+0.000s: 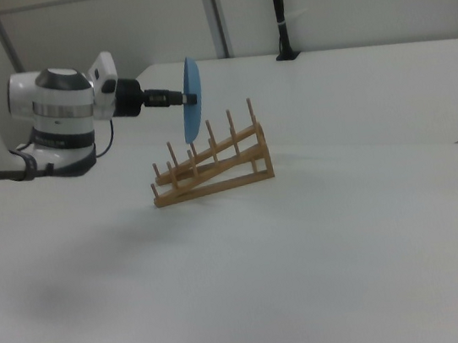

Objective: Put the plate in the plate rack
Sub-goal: 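Lower the upright plate between the rack pegs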

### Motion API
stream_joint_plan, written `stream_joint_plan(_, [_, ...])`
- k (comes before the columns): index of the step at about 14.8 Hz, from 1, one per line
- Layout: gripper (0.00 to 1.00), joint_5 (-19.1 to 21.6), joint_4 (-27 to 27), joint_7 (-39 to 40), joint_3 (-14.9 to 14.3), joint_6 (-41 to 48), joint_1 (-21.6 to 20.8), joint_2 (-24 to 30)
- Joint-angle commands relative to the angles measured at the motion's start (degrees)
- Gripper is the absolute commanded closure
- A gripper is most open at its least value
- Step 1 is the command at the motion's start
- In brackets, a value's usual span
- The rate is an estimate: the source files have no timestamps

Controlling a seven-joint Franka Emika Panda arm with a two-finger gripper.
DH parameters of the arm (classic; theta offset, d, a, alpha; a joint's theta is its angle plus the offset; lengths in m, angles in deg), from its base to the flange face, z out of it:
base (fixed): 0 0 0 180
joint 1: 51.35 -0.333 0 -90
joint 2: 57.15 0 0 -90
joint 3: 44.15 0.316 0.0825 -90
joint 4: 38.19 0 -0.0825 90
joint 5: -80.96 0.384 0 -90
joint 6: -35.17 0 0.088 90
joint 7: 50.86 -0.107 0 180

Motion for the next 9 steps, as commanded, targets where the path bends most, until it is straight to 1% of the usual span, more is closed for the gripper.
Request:
stream_joint_plan(1, [1.0,-8.1,-0.1,-9.4,-0.5,-0.6,-1.4,-1.5])
stream_joint_plan(3, [1.0,-9.8,-0.1,-11.6,-0.5,0.8,-2.1,-2.5])
stream_joint_plan(5, [1.0,-12.6,-0.1,-12.7,-0.4,2.2,-2.3,-3.2])
stream_joint_plan(9, [1.0,-14.2,-0.1,-12.7,-0.4,2.4,-2.1,-4.4])
